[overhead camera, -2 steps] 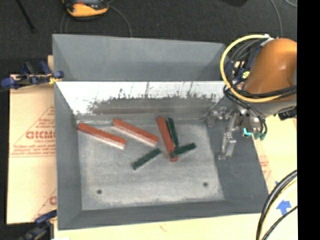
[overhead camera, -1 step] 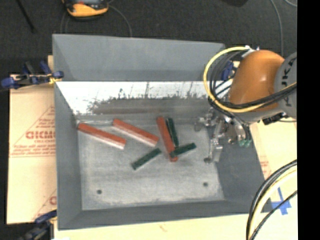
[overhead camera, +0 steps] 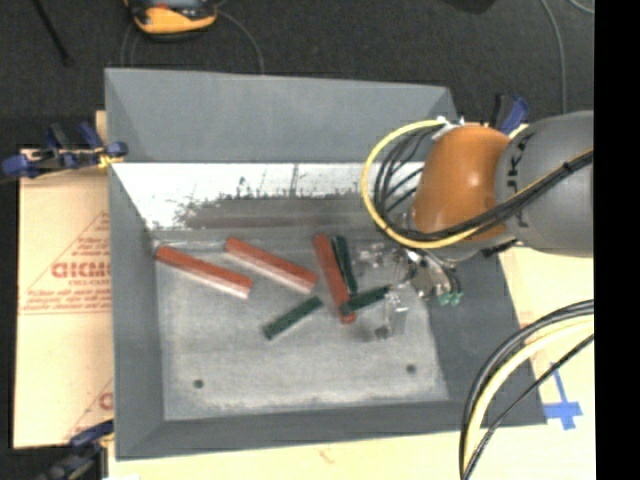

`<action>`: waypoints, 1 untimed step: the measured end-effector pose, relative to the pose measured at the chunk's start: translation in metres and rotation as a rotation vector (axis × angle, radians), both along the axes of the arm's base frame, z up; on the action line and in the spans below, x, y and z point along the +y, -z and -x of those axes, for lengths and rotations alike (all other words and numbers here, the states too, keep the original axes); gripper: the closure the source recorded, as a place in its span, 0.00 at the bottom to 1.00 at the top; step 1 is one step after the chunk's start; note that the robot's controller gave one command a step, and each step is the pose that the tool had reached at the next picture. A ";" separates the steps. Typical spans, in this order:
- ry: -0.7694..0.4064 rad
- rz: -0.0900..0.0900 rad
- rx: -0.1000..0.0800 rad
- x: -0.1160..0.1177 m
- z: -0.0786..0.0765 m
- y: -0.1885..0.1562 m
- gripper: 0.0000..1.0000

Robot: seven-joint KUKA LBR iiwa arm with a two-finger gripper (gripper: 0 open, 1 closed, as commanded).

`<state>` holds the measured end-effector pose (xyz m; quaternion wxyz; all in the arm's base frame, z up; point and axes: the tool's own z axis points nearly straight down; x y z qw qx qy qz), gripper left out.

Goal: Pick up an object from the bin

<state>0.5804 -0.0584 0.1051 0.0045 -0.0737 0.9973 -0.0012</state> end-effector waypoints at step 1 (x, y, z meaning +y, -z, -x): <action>-0.051 -0.002 0.010 0.014 -0.017 0.030 0.00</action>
Offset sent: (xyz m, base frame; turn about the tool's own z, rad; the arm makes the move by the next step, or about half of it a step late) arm 0.0053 -0.0223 -0.0351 0.1544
